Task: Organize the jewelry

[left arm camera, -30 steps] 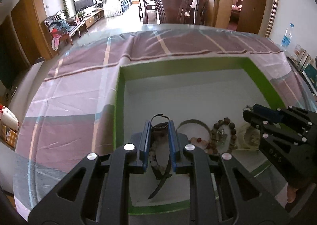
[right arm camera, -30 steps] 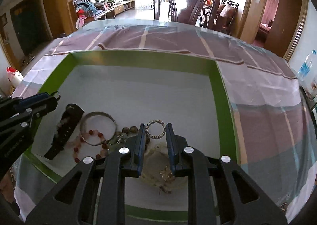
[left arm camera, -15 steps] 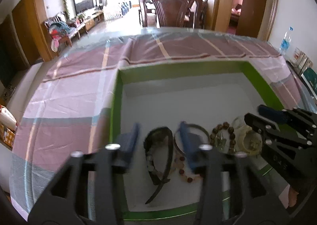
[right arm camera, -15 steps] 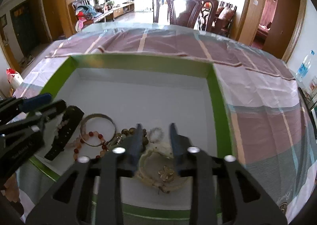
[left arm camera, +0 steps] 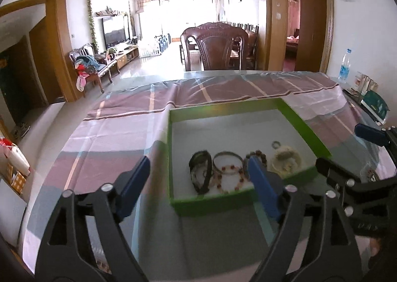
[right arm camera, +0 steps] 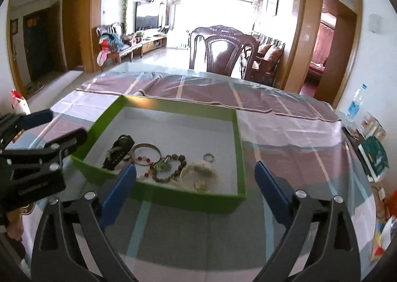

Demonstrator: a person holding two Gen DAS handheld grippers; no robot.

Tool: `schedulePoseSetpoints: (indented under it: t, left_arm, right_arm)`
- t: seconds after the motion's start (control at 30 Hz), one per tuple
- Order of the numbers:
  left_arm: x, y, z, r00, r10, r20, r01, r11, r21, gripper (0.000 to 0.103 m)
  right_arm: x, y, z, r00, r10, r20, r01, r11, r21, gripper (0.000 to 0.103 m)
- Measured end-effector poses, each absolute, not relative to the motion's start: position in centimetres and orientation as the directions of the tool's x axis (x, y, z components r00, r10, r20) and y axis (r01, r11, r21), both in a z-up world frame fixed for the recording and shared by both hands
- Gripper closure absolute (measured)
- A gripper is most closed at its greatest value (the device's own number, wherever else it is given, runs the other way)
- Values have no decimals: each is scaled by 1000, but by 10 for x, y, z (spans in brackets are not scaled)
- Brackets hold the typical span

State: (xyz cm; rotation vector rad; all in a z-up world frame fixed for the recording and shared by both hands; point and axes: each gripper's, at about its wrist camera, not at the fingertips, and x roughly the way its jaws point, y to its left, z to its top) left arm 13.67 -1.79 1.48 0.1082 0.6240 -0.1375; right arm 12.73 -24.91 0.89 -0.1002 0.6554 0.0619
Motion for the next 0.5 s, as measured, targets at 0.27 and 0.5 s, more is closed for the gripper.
schedulePoseSetpoints:
  t: [0.27,0.5]
  left_arm:
    - [99,-12,-2,785,-75,-614,146,987,67,13]
    - [86,-6,-4,786,-74,-614,133,990,52,8]
  right_arm:
    - [98,-250,-9,774,31,-632,-35,999,7,4]
    - [86,-247,-10,781,16,-624,-19,1000,3,4]
